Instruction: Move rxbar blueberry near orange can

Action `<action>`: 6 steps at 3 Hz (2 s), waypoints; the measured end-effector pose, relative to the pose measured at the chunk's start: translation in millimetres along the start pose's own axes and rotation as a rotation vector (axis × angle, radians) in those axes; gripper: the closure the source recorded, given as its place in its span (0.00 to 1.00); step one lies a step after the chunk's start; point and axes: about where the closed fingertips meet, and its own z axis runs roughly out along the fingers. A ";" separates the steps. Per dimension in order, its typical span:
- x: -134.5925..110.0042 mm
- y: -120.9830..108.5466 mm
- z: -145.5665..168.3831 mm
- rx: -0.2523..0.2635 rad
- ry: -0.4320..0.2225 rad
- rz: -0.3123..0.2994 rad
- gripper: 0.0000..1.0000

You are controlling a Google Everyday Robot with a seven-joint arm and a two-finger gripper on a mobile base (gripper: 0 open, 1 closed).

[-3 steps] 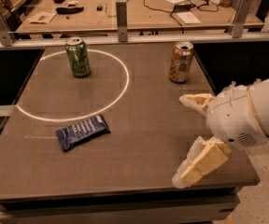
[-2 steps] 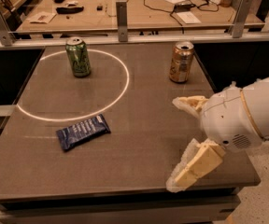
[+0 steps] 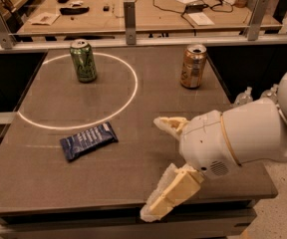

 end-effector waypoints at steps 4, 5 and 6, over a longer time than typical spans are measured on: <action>-36.7 -24.4 76.7 0.251 -0.083 -0.016 0.00; -36.8 -24.4 76.7 0.251 -0.083 -0.016 0.00; -39.6 -32.4 83.8 0.294 -0.092 0.012 0.00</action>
Offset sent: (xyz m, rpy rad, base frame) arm 0.0348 0.0670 -0.0014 0.0623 -0.2277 -0.2174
